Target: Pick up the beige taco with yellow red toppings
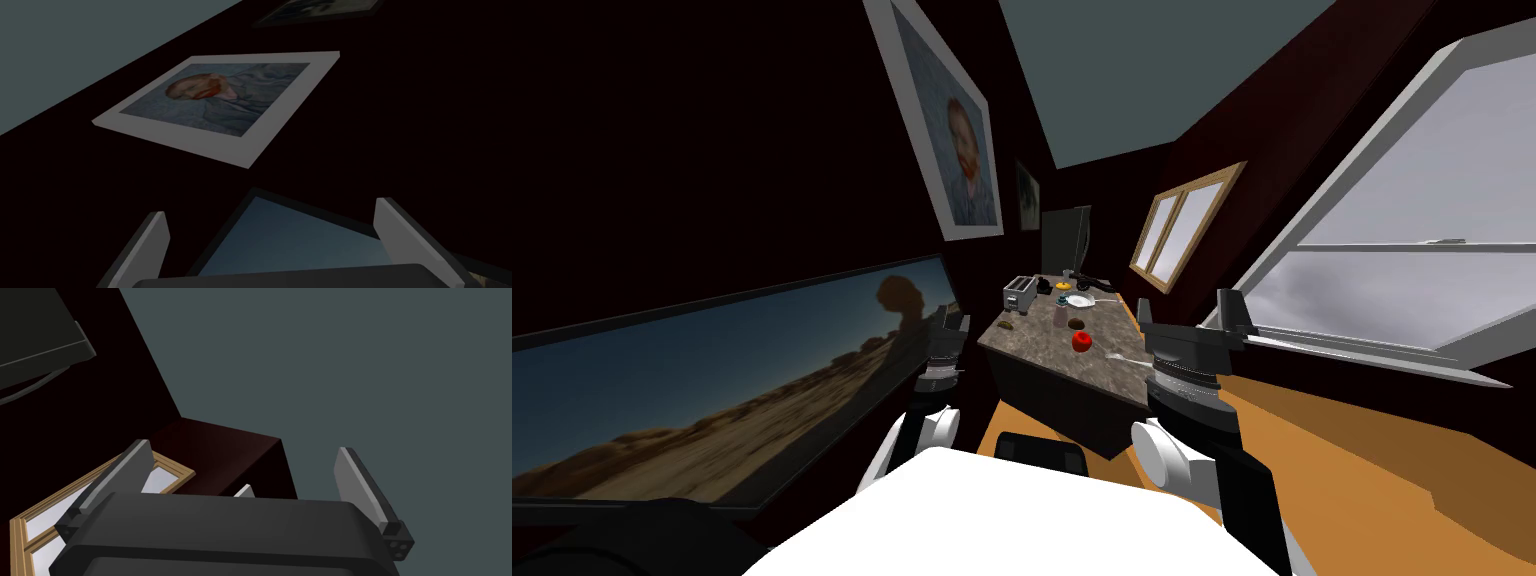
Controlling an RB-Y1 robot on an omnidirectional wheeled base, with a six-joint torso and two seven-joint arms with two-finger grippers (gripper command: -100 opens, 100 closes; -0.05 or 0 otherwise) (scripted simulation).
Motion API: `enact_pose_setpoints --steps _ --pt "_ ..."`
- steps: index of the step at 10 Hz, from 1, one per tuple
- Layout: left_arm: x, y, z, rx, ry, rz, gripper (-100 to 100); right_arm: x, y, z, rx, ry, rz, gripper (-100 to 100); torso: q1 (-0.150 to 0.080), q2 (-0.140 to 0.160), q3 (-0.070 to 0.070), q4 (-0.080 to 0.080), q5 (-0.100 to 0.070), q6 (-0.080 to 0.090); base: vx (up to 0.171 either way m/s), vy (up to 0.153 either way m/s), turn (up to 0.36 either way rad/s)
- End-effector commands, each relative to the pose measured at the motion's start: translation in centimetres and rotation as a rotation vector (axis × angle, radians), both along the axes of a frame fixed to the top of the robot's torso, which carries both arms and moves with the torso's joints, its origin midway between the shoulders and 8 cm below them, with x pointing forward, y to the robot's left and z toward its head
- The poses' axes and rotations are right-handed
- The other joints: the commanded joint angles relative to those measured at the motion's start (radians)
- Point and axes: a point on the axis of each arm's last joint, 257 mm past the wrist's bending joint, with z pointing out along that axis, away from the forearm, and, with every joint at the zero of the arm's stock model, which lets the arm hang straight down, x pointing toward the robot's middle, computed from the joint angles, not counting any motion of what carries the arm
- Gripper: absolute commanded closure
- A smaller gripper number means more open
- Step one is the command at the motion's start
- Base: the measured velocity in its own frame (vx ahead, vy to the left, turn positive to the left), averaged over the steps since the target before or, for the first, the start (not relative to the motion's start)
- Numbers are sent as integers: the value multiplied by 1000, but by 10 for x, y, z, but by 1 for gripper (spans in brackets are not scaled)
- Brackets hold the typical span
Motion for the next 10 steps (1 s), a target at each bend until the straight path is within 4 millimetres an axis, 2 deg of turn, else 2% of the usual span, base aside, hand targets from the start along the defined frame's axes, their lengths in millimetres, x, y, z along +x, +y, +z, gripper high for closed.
enact_pose_setpoints --steps 1,4,5,6,10 --pt "12 -4 -7 39 35 -16 -100 0 0 0 0 0 0 0 0 0 0 0 0 0 -9 15 -52" --pt "39 -7 -23 94 104 -24 -100 0 0 0 0 0 0 0 2 1 0 0 1 0 -19 35 -72" --pt "50 -6 -30 111 135 -20 -100 0 0 0 0 0 0 0 3 1 1 0 1 0 -23 46 -103" --pt "53 -6 -32 110 145 -18 -100 0 0 0 0 0 0 0 3 1 1 0 1 0 -14 35 -30" --pt "93 0 -52 159 239 9 -100 0 0 0 0 0 0 0 3 0 0 0 1 0 -15 33 -67"
